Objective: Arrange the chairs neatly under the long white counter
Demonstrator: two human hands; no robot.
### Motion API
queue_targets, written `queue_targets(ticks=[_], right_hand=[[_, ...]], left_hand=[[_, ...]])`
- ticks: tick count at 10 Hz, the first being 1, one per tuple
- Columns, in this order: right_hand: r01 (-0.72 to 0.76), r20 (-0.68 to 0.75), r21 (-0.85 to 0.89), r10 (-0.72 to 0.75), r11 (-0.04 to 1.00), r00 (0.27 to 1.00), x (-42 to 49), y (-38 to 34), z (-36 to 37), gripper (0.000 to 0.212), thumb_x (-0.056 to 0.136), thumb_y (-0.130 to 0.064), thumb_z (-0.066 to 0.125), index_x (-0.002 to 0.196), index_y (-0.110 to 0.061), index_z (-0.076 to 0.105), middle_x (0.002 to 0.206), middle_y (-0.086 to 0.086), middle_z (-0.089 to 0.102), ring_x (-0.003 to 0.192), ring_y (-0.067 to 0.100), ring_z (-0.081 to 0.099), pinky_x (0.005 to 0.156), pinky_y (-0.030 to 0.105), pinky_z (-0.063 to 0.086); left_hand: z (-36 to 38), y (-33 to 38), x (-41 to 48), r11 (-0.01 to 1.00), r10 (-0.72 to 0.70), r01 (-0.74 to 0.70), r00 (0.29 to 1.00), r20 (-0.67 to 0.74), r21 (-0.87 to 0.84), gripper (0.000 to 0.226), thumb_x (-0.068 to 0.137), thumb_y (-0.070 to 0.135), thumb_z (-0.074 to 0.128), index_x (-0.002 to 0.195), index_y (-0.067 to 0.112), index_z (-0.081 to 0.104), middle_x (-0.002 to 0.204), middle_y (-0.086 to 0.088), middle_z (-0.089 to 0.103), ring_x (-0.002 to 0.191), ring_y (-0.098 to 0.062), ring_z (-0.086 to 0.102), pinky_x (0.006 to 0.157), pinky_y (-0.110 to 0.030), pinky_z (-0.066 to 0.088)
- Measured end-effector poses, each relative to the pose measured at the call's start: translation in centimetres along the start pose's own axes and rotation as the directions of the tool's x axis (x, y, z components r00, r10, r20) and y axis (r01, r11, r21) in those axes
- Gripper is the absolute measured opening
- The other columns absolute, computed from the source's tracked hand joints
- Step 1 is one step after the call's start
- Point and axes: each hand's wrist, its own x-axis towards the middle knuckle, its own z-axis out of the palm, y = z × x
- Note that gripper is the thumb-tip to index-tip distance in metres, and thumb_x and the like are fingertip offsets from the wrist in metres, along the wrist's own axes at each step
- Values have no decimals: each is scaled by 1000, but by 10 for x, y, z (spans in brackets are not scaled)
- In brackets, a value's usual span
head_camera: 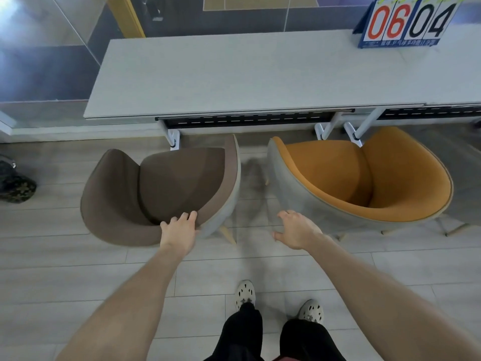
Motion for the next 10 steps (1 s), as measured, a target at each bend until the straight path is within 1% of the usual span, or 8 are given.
queue_targets(ticks=[1, 3, 5, 6, 7, 8, 9, 10], right_hand=[[-2, 16, 3, 2, 1000, 1000, -1, -2, 4, 67, 98, -53, 65, 150, -14, 49, 144, 8, 58, 130, 32, 58, 105, 49, 52], [12, 9, -3, -12, 1000, 1000, 2, -9, 6, 66, 98, -53, 64, 150, -15, 49, 142, 8, 59, 126, 32, 59, 103, 48, 53], [-2, -13, 8, 2, 1000, 1000, 0, -1, -4, 66, 99, -50, 65, 152, -14, 47, 145, 9, 57, 129, 33, 58, 105, 48, 53], [-14, -7, 16, 14, 1000, 1000, -3, 8, -8, 65, 98, -51, 66, 149, -15, 49, 144, 9, 58, 129, 33, 58, 105, 49, 52], [-24, -18, 10, 24, 1000, 1000, -8, 18, -15, 65, 99, -52, 64, 150, -15, 49, 145, 9, 57, 130, 32, 57, 107, 49, 52], [-40, -30, 22, 41, 999, 999, -18, 29, -28, 67, 101, -53, 62, 153, -15, 46, 147, 9, 55, 132, 33, 56, 107, 49, 51], [-39, -76, 27, 40, 999, 996, -26, 51, -40, 65, 100, -54, 63, 149, -13, 49, 143, 11, 58, 127, 33, 59, 102, 48, 53], [-45, -125, -8, 43, 999, 991, -37, 81, -55, 65, 99, -56, 63, 146, -13, 50, 138, 10, 60, 121, 31, 62, 98, 45, 56]], left_hand=[[-3, -3, -1, 1000, 10, -9, 1000, 29, -19, 47, 103, 41, 57, 144, 28, 38, 127, 3, 58, 114, -30, 61, 94, -53, 48], [-4, -5, 0, 998, 14, -12, 999, 30, -67, 49, 103, 42, 59, 145, 29, 37, 129, 3, 59, 117, -30, 60, 97, -55, 47], [-4, -7, 1, 997, 7, -4, 999, 41, -72, 51, 103, 41, 61, 147, 29, 37, 131, 2, 59, 120, -30, 60, 104, -60, 44], [-7, -7, -1, 1000, 3, -3, 1000, 5, -27, 56, 101, 46, 62, 147, 27, 37, 128, 1, 61, 118, -29, 62, 99, -54, 49], [-15, -3, -4, 1000, -8, 8, 1000, -9, 3, 61, 98, 42, 67, 150, 26, 39, 129, 1, 62, 119, -27, 63, 94, -46, 51], [-27, 7, -12, 999, -54, 54, 998, -15, -1, 55, 95, 30, 64, 145, 24, 42, 128, 1, 61, 120, -27, 62, 94, -44, 51], [-39, 35, -17, 998, -47, 45, 997, -57, -39, 49, 91, 25, 61, 138, 23, 46, 129, 0, 60, 121, -28, 60, 95, -45, 52], [-60, 73, -17, 993, 35, -37, 999, -18, -115, 50, 93, 29, 61, 141, 23, 52, 136, -3, 60, 125, -30, 61, 99, -48, 54]])
